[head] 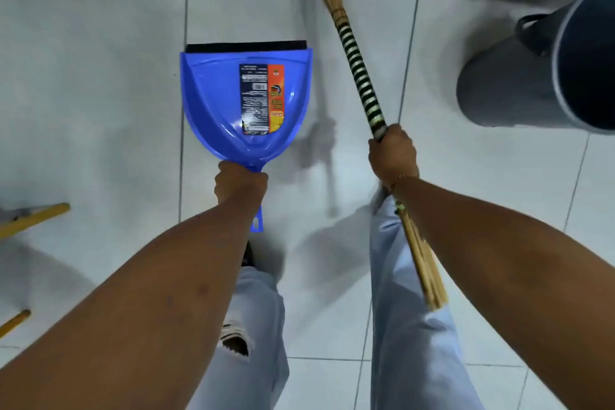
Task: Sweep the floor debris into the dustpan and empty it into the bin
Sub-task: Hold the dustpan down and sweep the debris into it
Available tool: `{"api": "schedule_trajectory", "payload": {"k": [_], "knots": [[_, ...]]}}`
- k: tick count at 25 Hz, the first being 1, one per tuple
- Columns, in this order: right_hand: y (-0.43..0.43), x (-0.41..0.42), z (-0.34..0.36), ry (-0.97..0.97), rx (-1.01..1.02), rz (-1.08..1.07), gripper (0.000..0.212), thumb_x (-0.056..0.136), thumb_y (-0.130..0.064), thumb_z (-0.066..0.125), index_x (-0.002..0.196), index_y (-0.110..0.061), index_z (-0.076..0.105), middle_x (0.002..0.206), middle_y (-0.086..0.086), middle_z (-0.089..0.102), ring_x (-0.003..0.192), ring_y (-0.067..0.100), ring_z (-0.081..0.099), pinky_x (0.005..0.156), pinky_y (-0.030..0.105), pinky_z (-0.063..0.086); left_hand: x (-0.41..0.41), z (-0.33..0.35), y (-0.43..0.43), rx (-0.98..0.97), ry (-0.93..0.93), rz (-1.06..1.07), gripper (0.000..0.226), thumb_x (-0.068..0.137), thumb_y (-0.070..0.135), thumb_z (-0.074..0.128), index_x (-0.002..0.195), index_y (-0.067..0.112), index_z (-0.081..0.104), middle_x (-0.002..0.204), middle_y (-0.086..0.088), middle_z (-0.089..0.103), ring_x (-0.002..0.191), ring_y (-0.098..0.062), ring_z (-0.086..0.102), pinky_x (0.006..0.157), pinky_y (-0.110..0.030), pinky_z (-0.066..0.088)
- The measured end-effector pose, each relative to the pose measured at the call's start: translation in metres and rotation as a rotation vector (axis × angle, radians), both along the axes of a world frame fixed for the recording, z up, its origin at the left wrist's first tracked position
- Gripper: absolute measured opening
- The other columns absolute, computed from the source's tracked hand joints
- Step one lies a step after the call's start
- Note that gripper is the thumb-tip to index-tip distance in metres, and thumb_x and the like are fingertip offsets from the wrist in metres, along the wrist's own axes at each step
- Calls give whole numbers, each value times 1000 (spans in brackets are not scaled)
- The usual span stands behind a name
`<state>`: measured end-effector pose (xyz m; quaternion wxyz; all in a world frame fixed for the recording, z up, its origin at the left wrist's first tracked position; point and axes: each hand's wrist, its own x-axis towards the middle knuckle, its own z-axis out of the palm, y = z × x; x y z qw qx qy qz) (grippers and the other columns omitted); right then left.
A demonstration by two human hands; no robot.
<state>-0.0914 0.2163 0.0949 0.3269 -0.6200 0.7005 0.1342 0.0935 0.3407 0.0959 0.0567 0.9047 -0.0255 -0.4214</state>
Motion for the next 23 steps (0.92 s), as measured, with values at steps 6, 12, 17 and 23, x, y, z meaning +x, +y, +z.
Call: {"api": "schedule_trajectory", "payload": {"k": [6,12,17,23], "knots": [[51,90,-2,34,80,-50,63,94,-39,46,145,-9,24,130,22,56,119,40,54,97,42,43,57,2,68,-58,-10,-235,52,76,18,71,119,4,45,118,-14,61,110,-36,57,84,-38,47],[111,121,-46,21,126,-85,45,90,-9,50,132,2,38,134,21,48,122,36,50,99,36,41,94,-43,154,65,-39,-300,44,80,9,63,119,1,42,121,-21,59,113,-41,55,92,-43,45],[140,111,-85,6,140,-29,55,93,-36,49,142,-16,34,115,17,63,105,37,60,87,41,48,121,-85,207,147,-51,-380,43,80,9,67,115,-2,44,112,-25,62,103,-44,59,87,-46,48],[156,117,-117,8,103,-138,51,86,-2,48,136,-4,38,119,17,59,101,35,59,79,34,46,140,-119,218,124,-64,-434,43,82,4,62,120,-2,44,104,-25,64,97,-44,59,86,-47,47]]}}
